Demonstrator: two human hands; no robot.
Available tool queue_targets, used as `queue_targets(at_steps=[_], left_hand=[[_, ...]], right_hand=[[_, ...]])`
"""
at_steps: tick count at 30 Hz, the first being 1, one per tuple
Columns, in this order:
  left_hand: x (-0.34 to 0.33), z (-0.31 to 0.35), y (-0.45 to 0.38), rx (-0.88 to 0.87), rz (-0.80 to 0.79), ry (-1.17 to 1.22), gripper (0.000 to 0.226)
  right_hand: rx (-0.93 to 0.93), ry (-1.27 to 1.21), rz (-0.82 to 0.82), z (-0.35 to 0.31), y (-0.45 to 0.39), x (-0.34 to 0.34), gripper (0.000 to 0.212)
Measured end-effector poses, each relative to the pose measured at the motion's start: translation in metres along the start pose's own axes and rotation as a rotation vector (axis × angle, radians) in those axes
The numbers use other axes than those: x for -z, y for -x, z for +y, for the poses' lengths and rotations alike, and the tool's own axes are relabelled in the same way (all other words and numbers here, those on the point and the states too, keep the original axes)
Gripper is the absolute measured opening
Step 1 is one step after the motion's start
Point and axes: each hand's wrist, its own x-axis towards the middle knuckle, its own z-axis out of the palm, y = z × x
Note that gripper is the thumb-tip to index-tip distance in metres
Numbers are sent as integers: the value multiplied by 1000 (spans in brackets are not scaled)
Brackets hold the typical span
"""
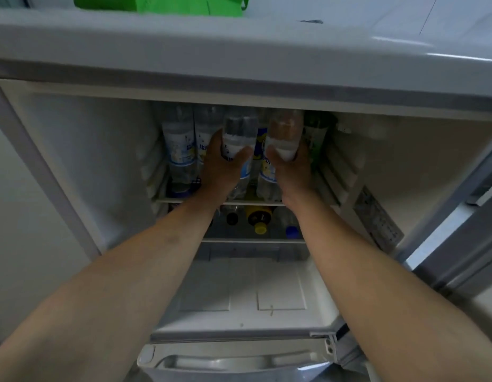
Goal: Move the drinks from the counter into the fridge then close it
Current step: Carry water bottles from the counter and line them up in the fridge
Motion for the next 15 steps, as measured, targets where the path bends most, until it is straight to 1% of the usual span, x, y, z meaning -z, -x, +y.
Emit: queue_targets(at_steps=[3,5,7,9,10,12,13,15], left_hand=[[1,-2,-1,-33,65,-13,62],[5,-5,3,-76,61,-65,65],[12,-10,8,-110,33,-167,70],[18,-17,14,-124,-25,-253,71],[21,-20,17,-131,-59,-289,68],[24,-25,21,-125,-101,-338,64],[25,-26,22,-111,-106,-362,63],[26,-27,21,-96,-111,-398,62]], right_hand=[[29,37,-23,8,-6,-3,56],[69,92,-20,10,-5,-2,56],[92,145,-7,14,-2,3,60],[106,267,32,21,7,11,65],[96,367,53,24,12,15,63],[62,537,41,30,19,23,42],[47,605,14,32,21,25,38],[39,703,-9,35,20,25,48]])
